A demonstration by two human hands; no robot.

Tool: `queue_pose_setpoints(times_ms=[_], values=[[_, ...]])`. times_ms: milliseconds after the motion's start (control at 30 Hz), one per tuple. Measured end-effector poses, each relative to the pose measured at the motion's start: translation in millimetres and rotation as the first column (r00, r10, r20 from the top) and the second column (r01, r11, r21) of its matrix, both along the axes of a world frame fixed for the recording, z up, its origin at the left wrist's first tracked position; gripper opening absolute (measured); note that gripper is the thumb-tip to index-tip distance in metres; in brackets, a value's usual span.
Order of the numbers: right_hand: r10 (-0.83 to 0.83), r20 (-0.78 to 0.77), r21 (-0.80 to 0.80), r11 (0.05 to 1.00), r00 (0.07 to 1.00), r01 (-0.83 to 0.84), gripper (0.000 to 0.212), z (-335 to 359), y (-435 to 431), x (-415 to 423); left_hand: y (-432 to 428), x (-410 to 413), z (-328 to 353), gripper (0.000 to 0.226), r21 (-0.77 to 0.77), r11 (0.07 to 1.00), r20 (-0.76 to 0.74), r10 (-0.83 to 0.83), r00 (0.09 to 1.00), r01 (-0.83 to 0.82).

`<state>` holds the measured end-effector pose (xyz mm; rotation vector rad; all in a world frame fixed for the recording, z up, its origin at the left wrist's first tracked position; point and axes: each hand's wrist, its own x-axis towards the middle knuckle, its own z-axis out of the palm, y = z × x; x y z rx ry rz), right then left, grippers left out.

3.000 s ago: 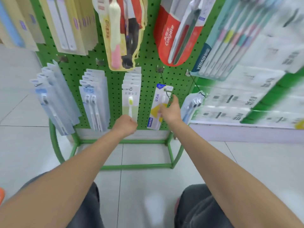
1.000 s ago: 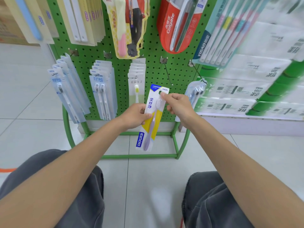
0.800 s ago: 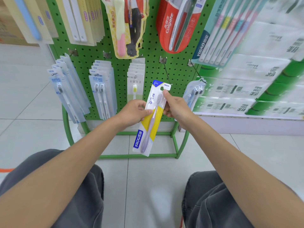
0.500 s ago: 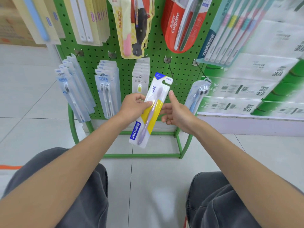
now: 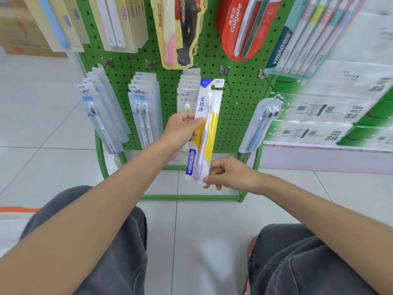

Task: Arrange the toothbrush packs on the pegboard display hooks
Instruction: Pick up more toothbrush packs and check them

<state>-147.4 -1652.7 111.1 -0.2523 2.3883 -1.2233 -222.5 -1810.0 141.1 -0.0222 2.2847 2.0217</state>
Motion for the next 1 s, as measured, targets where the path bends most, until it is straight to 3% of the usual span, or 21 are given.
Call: queue_pose_setpoints(times_ms=[33, 100, 233, 300, 400, 500, 600, 767, 867, 1000], values=[[-0.008, -0.024, 0.014, 1.000, 1.000, 0.008, 0.026, 1, -3, 0, 3, 1, 0, 0.011, 0.001, 1.000, -0.001, -0.007, 1.000, 0.007], [-0.013, -0.074, 0.065, 0.998, 0.997, 0.018, 0.031, 4, -9, -1, 7, 1, 1, 0.023, -0.025, 0.999, -0.004, -0.037, 0.999, 0.037], [0.078, -0.256, 0.314, 0.949, 0.963, 0.006, 0.020, 9, -16, 1, 5, 5, 0, 0.055, -0.261, 0.952, 0.003, -0.167, 0.986, 0.162], [0.105, -0.253, 0.362, 0.932, 0.962, -0.007, 0.007, 11, -16, 2, 6, 6, 0, 0.049, -0.304, 0.940, -0.029, -0.170, 0.985, 0.153], [0.081, -0.195, 0.402, 0.916, 0.977, 0.005, 0.062, 13, -10, 1, 3, 5, 3, 0.025, -0.244, 0.959, -0.038, -0.154, 0.987, 0.140], [0.034, -0.181, 0.452, 0.891, 0.983, 0.052, 0.091, 11, -2, 1, -5, 6, 4, 0.020, -0.194, 0.966, 0.001, -0.172, 0.985, 0.169], [-0.017, -0.101, 0.368, 0.929, 0.995, 0.053, 0.083, 5, 2, 1, -9, 8, -1, 0.014, -0.090, 0.981, 0.082, -0.167, 0.983, 0.174], [0.008, -0.088, 0.250, 0.968, 0.996, 0.014, 0.031, 3, 1, -2, -9, 16, 1, 0.019, 0.003, 0.972, 0.123, -0.235, 0.964, 0.236], [-0.079, -0.109, 0.217, 0.971, 0.991, 0.101, 0.038, 7, 4, -7, -11, 18, 2, 0.020, 0.067, 0.960, 0.196, -0.280, 0.940, 0.272], [-0.165, -0.191, 0.163, 0.967, 0.968, 0.197, 0.065, 17, 9, -12, -12, 21, 2, 0.033, 0.066, 0.940, 0.268, -0.340, 0.901, 0.335]])
